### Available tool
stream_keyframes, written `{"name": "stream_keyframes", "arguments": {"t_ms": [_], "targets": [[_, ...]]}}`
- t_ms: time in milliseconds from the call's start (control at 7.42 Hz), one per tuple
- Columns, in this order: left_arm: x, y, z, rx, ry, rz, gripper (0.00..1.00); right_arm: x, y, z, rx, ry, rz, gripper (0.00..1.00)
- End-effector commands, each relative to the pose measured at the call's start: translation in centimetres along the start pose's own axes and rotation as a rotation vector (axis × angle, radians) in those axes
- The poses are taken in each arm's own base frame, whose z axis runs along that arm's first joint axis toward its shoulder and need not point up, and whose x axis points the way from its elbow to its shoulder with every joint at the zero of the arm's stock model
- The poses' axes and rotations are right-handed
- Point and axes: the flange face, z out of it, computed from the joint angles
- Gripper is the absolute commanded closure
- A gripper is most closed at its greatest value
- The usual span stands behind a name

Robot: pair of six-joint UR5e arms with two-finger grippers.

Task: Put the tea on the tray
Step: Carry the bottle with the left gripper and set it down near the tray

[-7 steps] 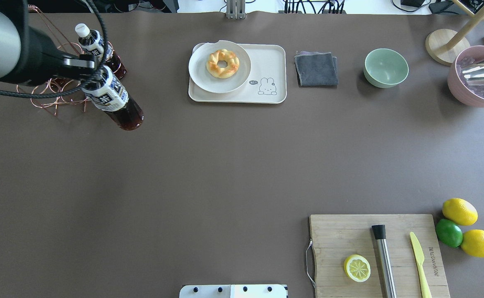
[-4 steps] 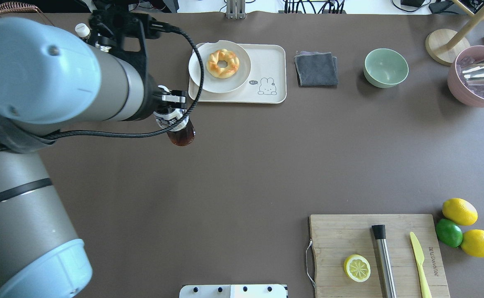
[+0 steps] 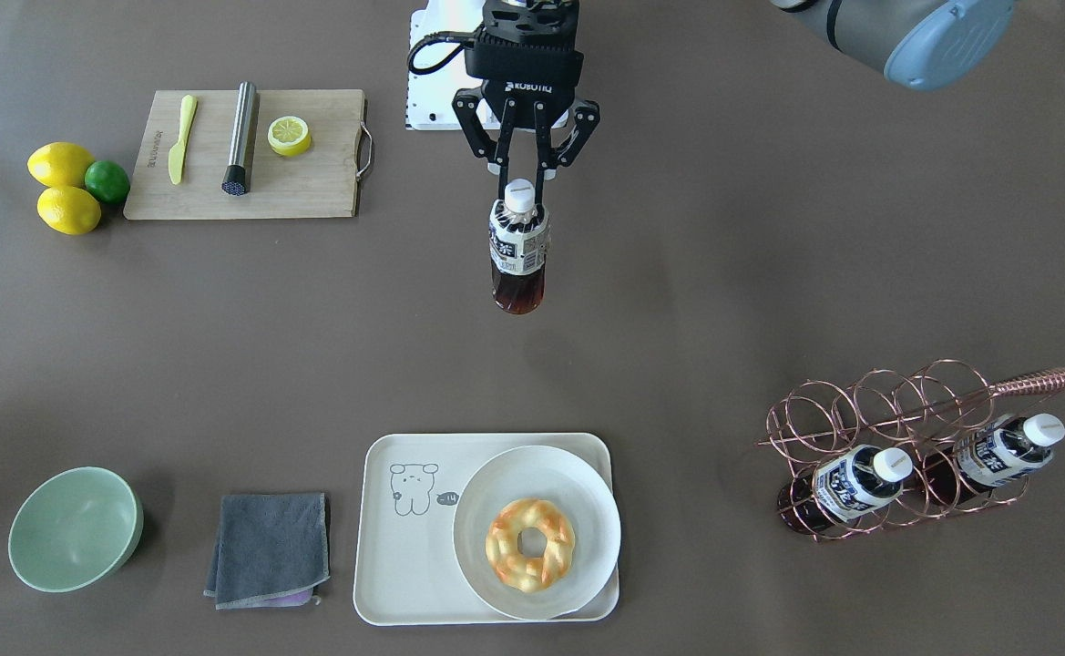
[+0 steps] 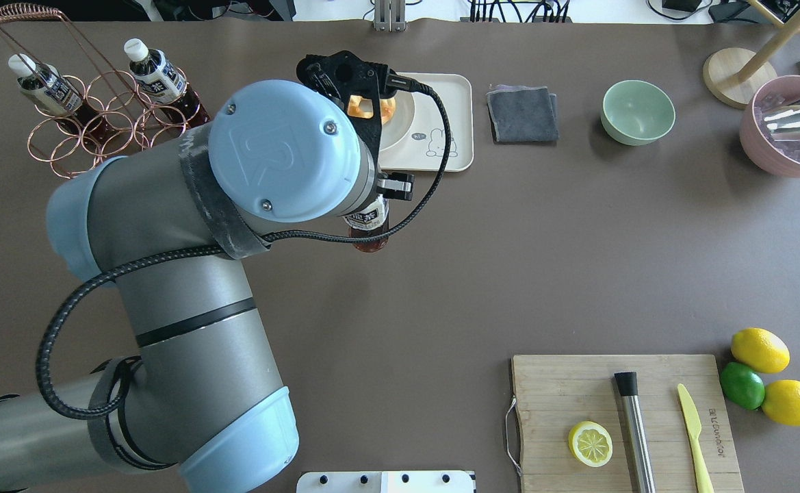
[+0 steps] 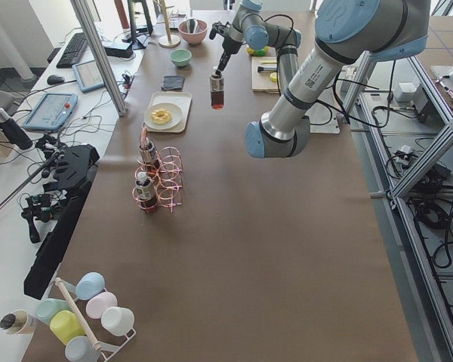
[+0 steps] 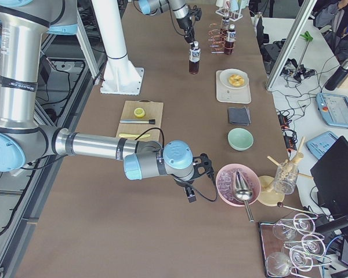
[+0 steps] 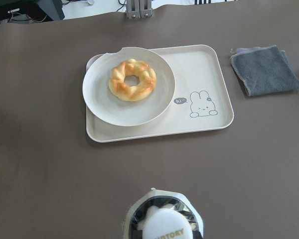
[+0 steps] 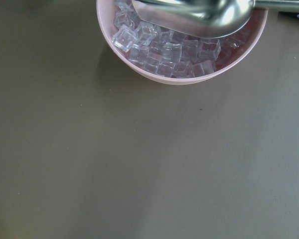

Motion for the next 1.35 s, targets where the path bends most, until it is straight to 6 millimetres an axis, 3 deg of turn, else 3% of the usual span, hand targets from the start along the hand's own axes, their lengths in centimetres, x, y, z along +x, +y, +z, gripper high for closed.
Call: {"name": "stream_keyframes", "arguments": {"t_ms": [0,809,1213], "targets": [[1.6,1.7,3.7,-0.001,0.057,0.014,1.00,0.1,0.1,0.1,-0.004,0.000,0.006,0.00],[0.9,3.0,5.9,-0.017,0.041,0.024,1.00,0.2,0.0,0.2,-0.005,-0.001,0.009,0.00],[1.0,3.1,5.9,-0.018,0.046,0.025,1.00,0.1,-0.4,0.1,-0.001,-0.001,0.006,0.00]]}}
